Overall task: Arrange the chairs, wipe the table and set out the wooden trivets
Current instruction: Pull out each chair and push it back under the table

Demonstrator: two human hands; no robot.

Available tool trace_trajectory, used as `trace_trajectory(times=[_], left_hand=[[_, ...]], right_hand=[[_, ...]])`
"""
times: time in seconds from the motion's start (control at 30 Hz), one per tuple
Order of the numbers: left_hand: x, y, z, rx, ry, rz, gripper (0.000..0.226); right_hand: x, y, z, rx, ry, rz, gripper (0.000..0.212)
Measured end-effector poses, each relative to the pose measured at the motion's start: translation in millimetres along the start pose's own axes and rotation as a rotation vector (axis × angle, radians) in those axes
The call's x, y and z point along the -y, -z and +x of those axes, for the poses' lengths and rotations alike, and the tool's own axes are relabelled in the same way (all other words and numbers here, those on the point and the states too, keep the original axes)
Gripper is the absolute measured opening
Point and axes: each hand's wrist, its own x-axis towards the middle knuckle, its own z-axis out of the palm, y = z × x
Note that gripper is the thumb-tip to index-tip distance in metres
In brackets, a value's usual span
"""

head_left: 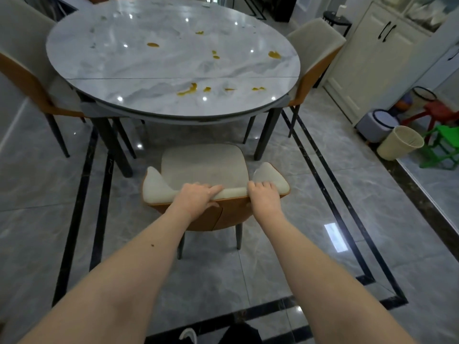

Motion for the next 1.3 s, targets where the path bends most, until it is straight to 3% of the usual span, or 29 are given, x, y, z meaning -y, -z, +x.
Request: trace_trajectory(times=[0.27,0.63,0.8,1.0,1.3], left_hand=[[43,10,74,-0.024,0.133,-0.014,0.038],[63,32,162,0.157,0.377,-0.073,0.047],[61,31,163,0.144,0.391,-0.056,0.045],[61,36,160,0.161,0.365,-0.105,0.044],[21,63,162,0.054,0.244,-0.228,0.037]], right_hand=[[-4,19,91,0.062,-0.001,-0.016,0.042],[-33,30,179,0.042,0.056,0.015,0.042],[-36,30,181,0.054,0.083,0.003,0.052],[-46,36,175,0.041,0.119,-0.011,0.043],[-63,44,143,-0.058,0.045,0.006,0.044]])
